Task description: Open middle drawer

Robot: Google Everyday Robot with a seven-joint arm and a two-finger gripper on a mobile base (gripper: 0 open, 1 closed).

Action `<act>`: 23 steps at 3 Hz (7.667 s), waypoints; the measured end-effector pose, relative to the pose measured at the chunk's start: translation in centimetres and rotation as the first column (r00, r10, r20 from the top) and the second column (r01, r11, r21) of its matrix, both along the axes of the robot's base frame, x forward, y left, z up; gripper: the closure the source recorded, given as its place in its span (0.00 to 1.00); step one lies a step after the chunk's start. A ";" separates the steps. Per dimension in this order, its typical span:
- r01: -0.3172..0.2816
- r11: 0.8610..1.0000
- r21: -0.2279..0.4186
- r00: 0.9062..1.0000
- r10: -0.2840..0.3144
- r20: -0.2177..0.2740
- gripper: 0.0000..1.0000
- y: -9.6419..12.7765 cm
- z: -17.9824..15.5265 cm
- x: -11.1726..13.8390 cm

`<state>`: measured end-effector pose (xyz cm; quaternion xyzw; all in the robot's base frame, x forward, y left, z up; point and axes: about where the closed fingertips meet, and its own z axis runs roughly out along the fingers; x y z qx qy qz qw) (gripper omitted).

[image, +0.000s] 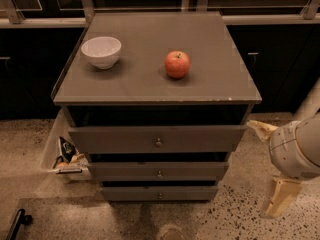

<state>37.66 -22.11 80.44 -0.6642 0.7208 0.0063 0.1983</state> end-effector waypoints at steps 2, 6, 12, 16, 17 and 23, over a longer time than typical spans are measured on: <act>-0.045 0.996 0.072 0.994 0.052 -0.101 0.00 1.8 -12.0 -1.6; -0.157 0.979 0.132 0.987 0.161 -0.019 0.00 4.9 -22.1 2.0; -0.222 0.973 0.067 0.968 0.212 0.137 0.00 5.8 -35.6 15.0; -0.174 0.983 0.060 0.976 0.164 0.147 0.00 4.0 -40.1 19.5; -0.184 0.979 0.085 0.975 0.171 0.139 0.00 3.8 -41.2 20.0; -0.214 0.966 0.143 0.969 0.191 0.155 0.88 4.1 -40.9 21.1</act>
Offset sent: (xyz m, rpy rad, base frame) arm -0.0166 0.0312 -0.2234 0.1203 0.1487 0.0847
